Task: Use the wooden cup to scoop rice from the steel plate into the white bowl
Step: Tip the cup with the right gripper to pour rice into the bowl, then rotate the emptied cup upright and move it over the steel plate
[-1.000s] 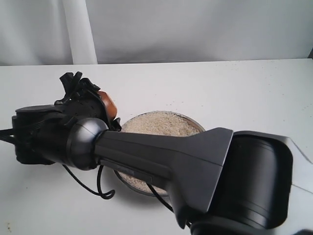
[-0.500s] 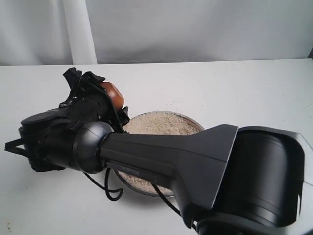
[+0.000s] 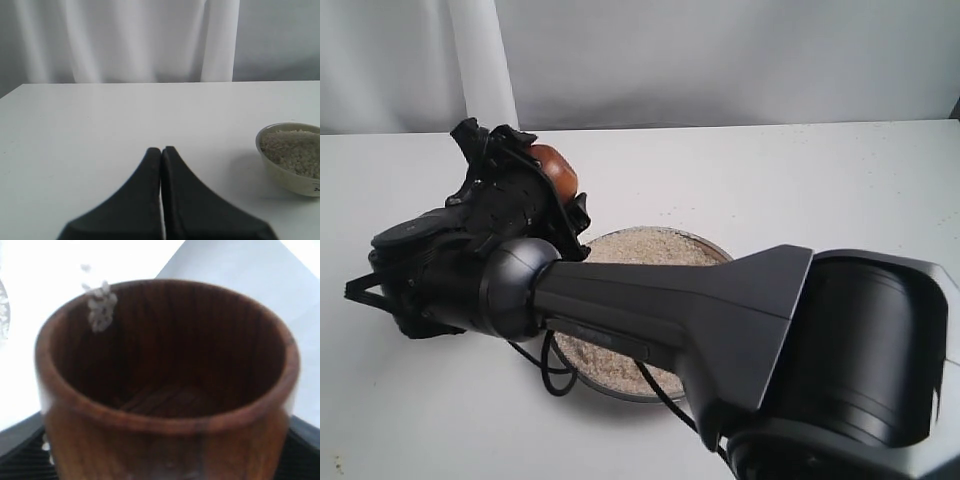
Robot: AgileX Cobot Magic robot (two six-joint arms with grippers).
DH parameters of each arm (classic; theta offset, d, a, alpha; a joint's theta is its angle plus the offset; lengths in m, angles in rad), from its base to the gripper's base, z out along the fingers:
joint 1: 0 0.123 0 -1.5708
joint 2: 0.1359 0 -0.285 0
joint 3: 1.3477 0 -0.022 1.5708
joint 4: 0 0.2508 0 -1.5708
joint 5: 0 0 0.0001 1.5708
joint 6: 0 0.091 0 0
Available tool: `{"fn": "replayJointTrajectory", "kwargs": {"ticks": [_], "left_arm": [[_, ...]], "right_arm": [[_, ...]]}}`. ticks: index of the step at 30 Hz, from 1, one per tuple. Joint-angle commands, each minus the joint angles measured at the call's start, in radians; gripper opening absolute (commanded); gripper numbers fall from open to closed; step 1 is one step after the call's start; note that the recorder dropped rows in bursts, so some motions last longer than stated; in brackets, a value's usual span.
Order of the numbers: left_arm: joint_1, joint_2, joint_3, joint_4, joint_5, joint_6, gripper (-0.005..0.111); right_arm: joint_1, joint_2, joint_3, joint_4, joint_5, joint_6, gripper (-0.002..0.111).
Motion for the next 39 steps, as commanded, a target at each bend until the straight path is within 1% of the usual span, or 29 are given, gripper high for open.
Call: {"fn": "replayJointTrajectory", "kwargs": {"ticks": [1,6,10,13,18,19,21,25,26,28,32,39], "left_arm": [[-0.003,-0.003,0.002,0.0,-0.006,-0.004,0.0],[-0.003,-0.003,0.002,0.0,-0.006,-0.004,0.0],[-0.003,-0.003,0.002,0.0,-0.006,-0.004,0.0],[-0.003,-0.003,0.002,0.0,-0.006,-0.004,0.0],[-0.003,-0.003,0.002,0.0,-0.006,-0.004,0.0],[-0.003,-0.003,0.002,0.0,-0.006,-0.004,0.0],[-0.003,-0.003,0.002,0.0,-0.006,-0.004,0.0],[-0.003,-0.003,0.002,0.0,-0.006,-0.004,0.0],[-0.003,-0.003,0.002,0.0,-0.006,-0.004,0.0],[-0.003,-0.003,0.002,0.0,-0.006,-0.004,0.0],[-0.003,-0.003,0.002,0.0,-0.006,-0.004,0.0],[-0.003,-0.003,0.002,0.0,-0.006,-0.004,0.0]], "right_arm": [[-0.007,-0.03,0.0,-0.022,0.006,0.027,0.0],[-0.007,-0.032,0.0,0.044,0.006,0.027,0.0],[-0.002,-0.043,0.0,0.052,-0.002,0.048,0.0],[-0.002,-0.087,0.0,0.121,-0.009,0.071,0.0],[-0.043,-0.25,0.0,0.42,0.006,0.071,0.0],[-0.066,-0.292,0.0,0.543,0.006,0.068,0.0],[-0.116,-0.35,0.0,0.714,0.006,0.068,0.0],[-0.235,-0.416,0.0,1.011,0.006,0.068,0.0],[-0.255,-0.419,0.0,1.038,0.006,0.068,0.0],[-0.286,-0.422,0.009,1.058,0.006,0.068,0.0],[-0.309,-0.442,0.145,1.052,0.006,0.058,0.0],[-0.309,-0.434,0.39,0.887,0.006,0.049,0.0]]}}
